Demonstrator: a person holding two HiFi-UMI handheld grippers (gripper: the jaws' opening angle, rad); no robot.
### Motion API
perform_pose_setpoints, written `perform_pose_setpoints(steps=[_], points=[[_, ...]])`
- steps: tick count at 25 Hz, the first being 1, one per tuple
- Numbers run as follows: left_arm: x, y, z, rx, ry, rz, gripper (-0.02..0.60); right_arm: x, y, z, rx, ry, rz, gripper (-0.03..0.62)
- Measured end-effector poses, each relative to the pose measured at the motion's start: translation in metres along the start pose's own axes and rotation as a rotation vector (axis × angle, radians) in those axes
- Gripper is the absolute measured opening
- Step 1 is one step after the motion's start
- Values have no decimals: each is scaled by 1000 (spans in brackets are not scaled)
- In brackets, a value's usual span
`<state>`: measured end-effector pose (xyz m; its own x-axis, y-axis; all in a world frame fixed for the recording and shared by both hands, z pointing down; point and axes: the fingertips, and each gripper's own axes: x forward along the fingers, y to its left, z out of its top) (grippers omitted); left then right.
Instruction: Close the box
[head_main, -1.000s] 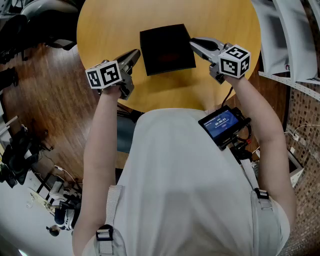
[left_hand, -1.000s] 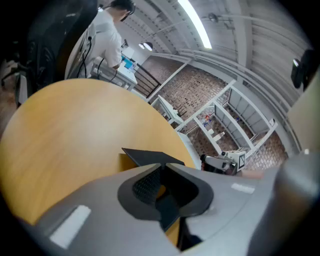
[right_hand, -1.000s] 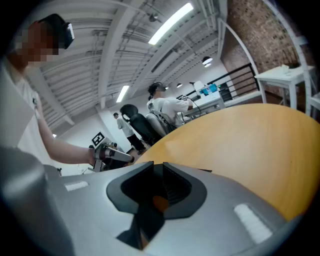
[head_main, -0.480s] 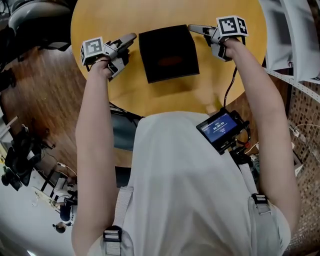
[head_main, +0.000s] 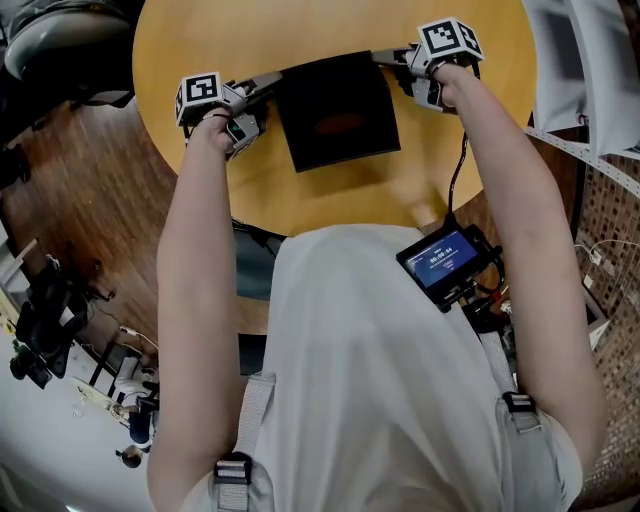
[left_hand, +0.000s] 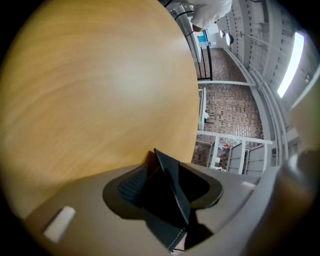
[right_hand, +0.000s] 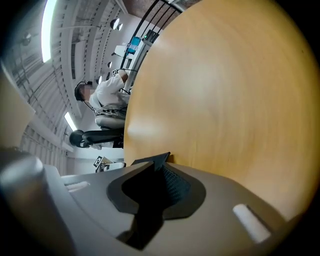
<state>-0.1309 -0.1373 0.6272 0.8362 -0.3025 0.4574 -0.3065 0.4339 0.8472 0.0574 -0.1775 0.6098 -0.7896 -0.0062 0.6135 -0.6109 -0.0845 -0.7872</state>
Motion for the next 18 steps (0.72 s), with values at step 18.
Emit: perform_pose_setpoints(steps=[18], points=[[-57,-112,-49,582,-12,-321,67,-56,147,-18,-576,-108,591,14]])
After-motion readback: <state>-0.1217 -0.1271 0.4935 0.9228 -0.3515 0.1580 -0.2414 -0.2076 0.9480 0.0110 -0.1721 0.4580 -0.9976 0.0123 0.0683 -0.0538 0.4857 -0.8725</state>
